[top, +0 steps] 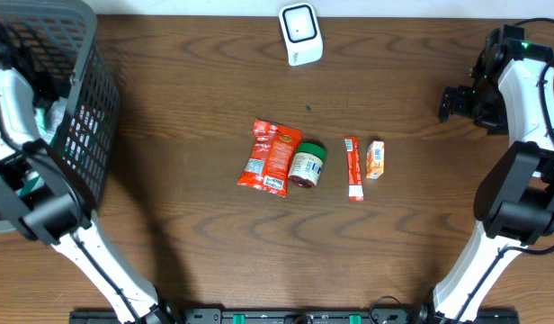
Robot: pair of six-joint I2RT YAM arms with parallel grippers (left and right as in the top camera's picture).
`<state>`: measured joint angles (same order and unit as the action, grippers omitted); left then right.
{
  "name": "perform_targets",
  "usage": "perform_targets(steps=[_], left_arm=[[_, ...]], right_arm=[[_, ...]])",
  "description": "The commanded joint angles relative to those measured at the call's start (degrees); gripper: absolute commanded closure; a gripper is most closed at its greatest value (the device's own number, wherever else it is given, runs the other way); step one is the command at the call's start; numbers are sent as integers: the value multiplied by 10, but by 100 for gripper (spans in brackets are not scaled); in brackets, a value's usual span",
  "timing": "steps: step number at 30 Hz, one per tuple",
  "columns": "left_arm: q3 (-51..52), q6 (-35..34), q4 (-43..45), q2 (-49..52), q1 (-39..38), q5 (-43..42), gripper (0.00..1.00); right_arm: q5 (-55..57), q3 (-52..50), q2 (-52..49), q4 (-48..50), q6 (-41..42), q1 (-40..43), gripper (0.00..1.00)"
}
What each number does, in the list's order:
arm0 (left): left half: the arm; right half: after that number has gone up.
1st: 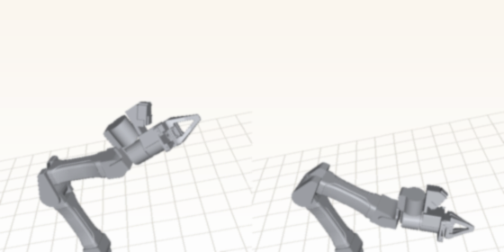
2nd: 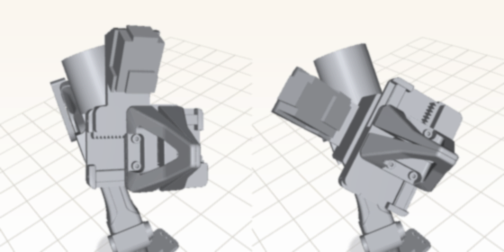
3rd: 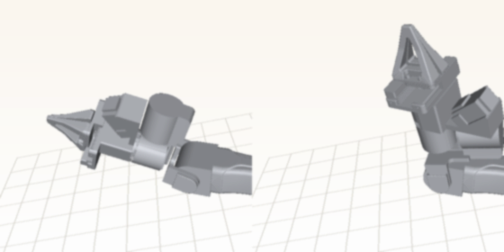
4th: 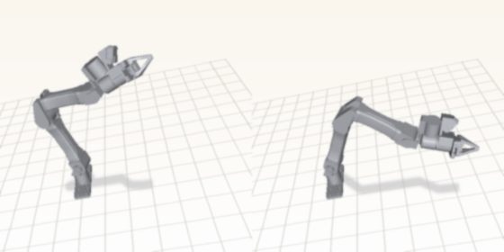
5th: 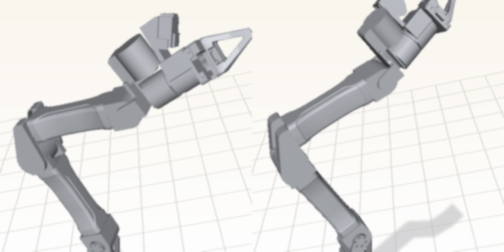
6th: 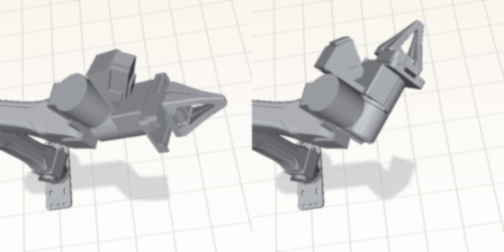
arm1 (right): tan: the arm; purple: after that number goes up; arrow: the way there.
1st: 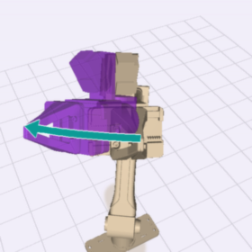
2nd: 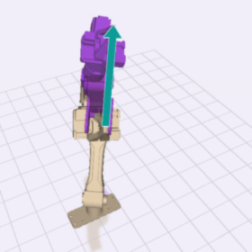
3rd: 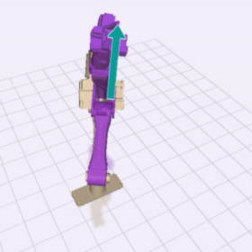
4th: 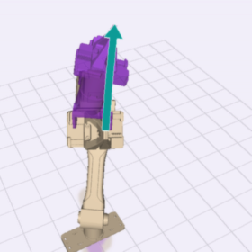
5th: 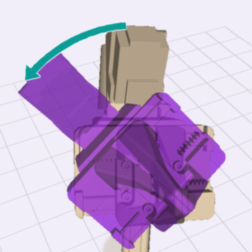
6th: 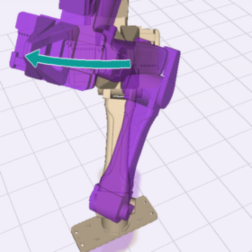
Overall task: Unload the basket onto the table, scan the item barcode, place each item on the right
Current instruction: 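Carry the wipes pack out of the basket toward the red pouch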
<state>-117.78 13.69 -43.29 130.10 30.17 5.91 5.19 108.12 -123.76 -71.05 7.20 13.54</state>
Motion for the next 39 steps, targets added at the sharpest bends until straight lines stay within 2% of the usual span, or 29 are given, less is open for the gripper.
perform_targets(steps=[1,4,10,16,23,28,33,39], left_arm=[[-7,-20,-1,-80,-1,-3,93],[-7,-32,-3,-118,-1,0,93],[-7,-103,-3,-214,-4,23,93],[-7,-176,-34,-324,-45,23,93],[-7,-235,-129,-416,-170,27,93],[2,-295,-248,-426,-290,27,93],[92,-318,-275,-409,-386,27,93],[269,-351,-182,-375,-456,27,93]], right_arm=[[5,9,15,0,7,1,1],[5,9,15,0,7,1,1],[5,9,15,0,7,1,1],[5,9,15,0,7,1,1],[5,9,15,0,7,1,1],[5,9,15,0,7,1,1],[5,9,15,0,7,1,1],[5,9,15,0,7,1,1]])
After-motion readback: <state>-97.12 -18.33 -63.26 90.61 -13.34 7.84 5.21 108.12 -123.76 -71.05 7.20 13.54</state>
